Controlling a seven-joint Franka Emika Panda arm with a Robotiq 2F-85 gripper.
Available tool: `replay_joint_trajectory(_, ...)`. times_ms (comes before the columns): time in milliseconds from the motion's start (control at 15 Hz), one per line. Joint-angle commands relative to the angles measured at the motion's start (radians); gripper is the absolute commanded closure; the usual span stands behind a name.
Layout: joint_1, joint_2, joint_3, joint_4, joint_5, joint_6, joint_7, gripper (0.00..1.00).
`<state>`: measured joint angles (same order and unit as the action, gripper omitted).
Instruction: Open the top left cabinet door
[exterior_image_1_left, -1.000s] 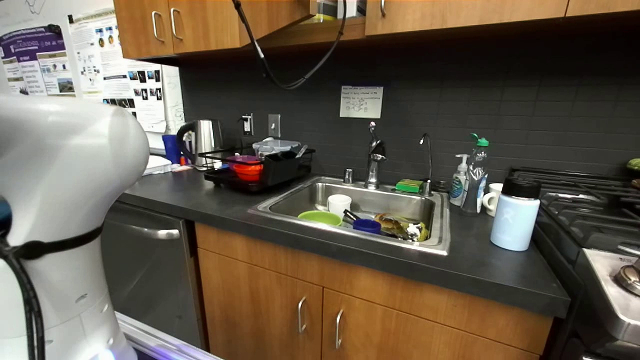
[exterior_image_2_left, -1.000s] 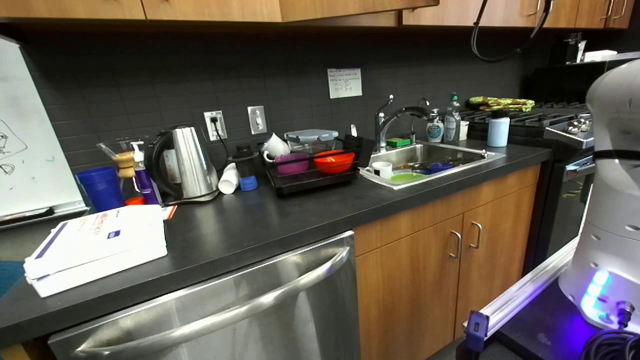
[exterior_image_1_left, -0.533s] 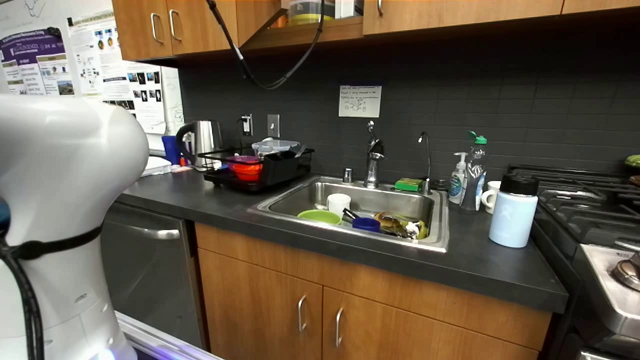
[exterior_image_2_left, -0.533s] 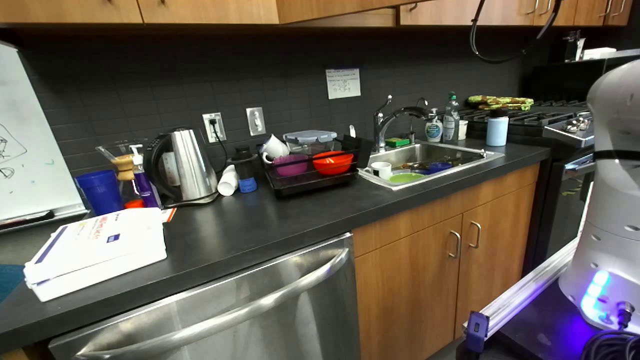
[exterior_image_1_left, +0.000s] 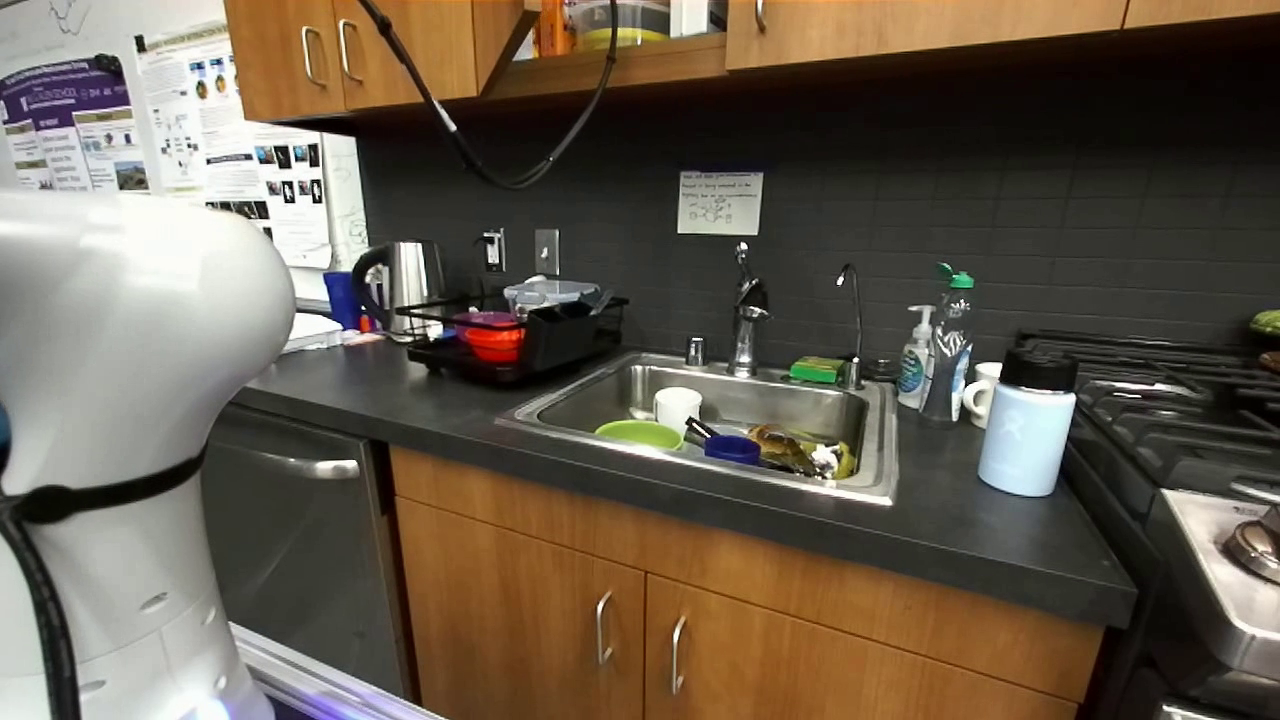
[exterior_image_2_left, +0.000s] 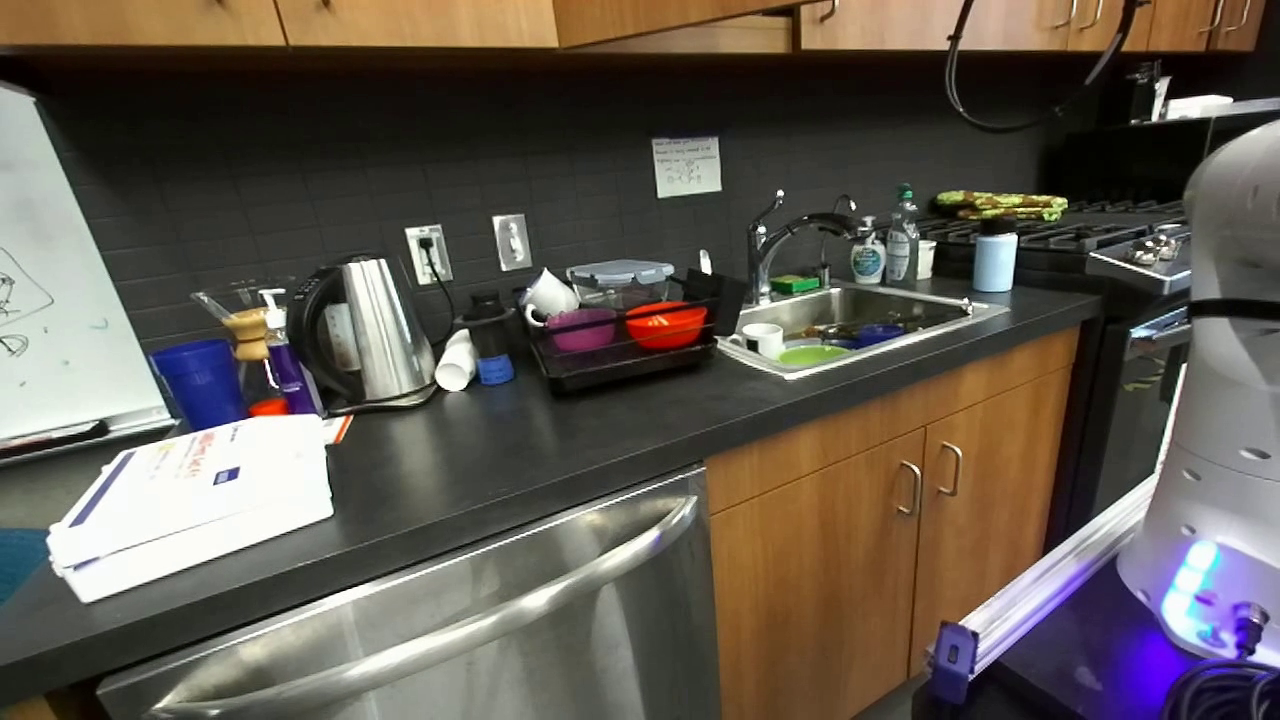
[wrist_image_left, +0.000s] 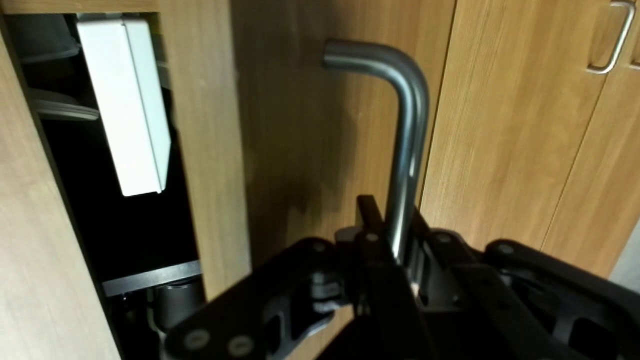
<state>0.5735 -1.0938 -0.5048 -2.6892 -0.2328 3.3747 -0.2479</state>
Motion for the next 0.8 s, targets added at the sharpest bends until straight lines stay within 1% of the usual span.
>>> replay_joint_trajectory(0,0.040,0.034,0.086,-0.081,-0.019,0.050,0.010,0.97)
replay_joint_trajectory(200,0.002,0.064,0.113,-0.100,-0.036,0.136,0.026,0.97)
replay_joint_trajectory(267,-0.021,0.028,0.132,-0.094,-0.043,0.095,0.035,0.97)
replay_joint_trajectory(533,-0.093,0.016,0.213,-0.113,-0.025,0.088,0.090,0.97)
replay_joint_trajectory(733,-0.150,0.016,0.288,-0.125,-0.002,0.084,0.147,0.97)
